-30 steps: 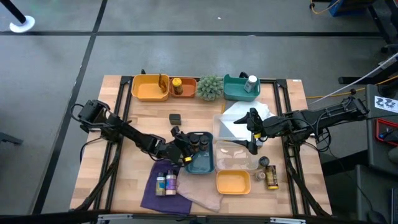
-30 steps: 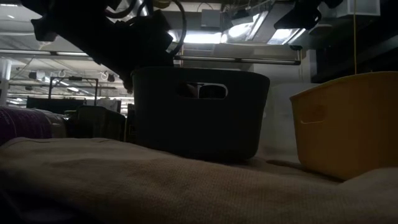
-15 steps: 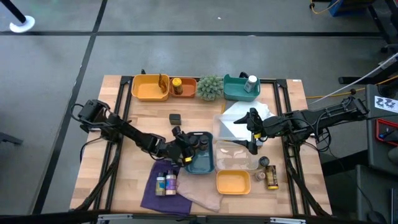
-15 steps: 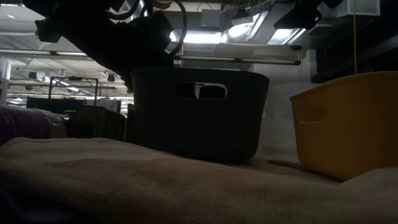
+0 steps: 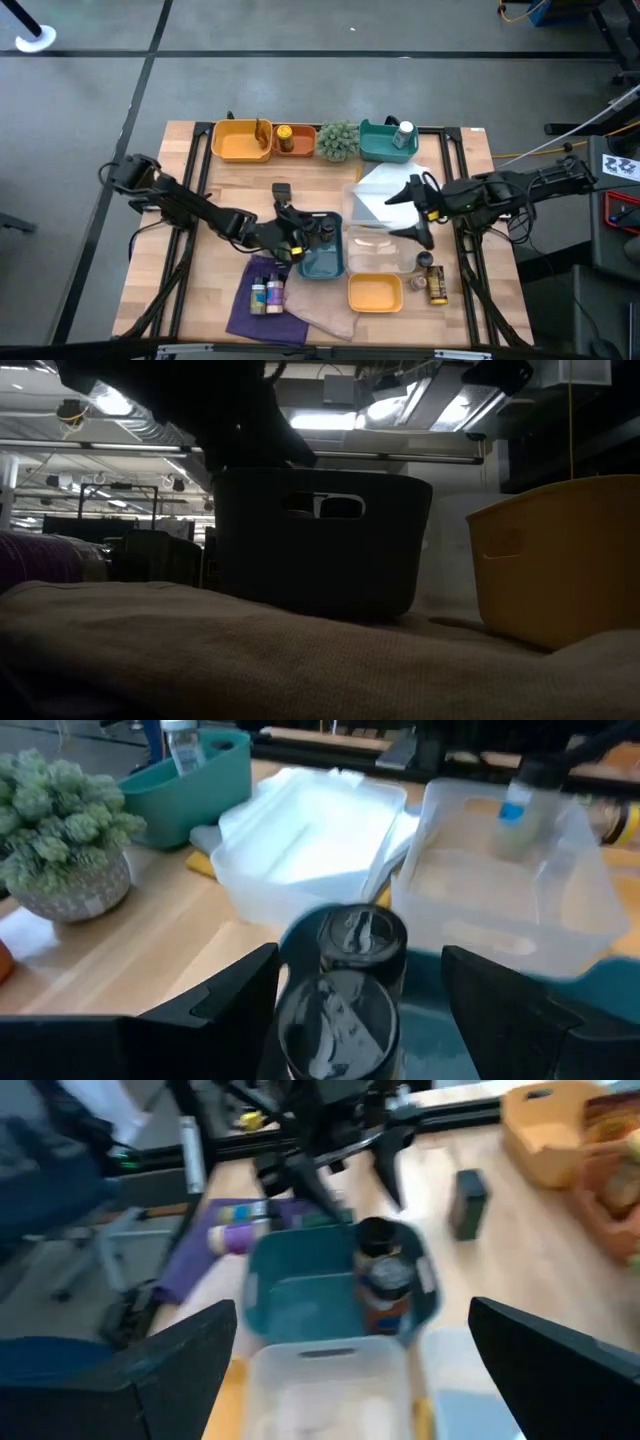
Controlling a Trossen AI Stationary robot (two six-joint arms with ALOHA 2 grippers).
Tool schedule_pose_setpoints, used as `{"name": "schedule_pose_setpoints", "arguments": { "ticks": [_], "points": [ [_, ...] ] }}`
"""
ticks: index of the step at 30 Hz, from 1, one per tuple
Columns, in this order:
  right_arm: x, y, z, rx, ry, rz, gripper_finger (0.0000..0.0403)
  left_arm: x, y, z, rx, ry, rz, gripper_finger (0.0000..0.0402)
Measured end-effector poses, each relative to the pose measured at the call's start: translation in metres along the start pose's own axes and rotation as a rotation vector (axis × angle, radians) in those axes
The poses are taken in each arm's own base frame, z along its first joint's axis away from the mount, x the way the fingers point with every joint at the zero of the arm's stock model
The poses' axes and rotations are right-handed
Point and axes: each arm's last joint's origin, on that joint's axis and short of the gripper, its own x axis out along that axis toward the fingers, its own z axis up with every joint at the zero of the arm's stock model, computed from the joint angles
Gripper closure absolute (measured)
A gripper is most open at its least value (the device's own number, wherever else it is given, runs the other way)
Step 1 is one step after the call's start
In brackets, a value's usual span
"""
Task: Sort spices by type
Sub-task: Put the left black seasoning bottle into the blue bin, then put the right black seasoning bottle into the blue bin
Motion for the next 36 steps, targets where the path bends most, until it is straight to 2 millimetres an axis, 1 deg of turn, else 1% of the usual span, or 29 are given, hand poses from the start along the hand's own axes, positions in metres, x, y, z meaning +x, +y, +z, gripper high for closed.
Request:
{"name": "schedule_pose_setpoints", "arguments": {
  "ticks": [5, 9, 18, 22, 26, 32, 36],
  "points": [
    [-0.013, -0.001, -0.007, 0.103, 0.066, 0.054, 0.0006, -0.009, 0.004, 0.011, -0.015, -0.023, -0.008, 0.0139],
    [-0.017, -0.004, -0.016, 0.204, 0.152, 0.022, 0.0006, -0.013, 0.006, 0.016, -0.029, -0.041, -0.014, 0.0139],
    [-0.019, -0.006, -0.041, 0.435, 0.490, 0.012, 0.0006, -0.014, 0.006, 0.015, -0.022, -0.027, -0.009, 0.0139],
    [-0.022, -0.008, -0.051, 0.486, 0.611, -0.051, 0.0006, -0.014, 0.007, 0.015, -0.025, -0.023, -0.008, 0.0139],
    [-0.022, -0.009, -0.054, 0.549, 0.640, -0.090, 0.0006, -0.014, 0.007, 0.015, -0.024, -0.023, -0.008, 0.0139],
    [-0.020, -0.008, -0.053, 0.569, 0.648, -0.067, 0.0006, -0.014, 0.007, 0.015, -0.025, -0.022, -0.008, 0.0139],
    [-0.015, -0.006, -0.053, 0.632, 0.687, -0.059, 0.0006, -0.014, 0.007, 0.013, -0.022, -0.013, -0.005, 0.0139]
  ]
}}
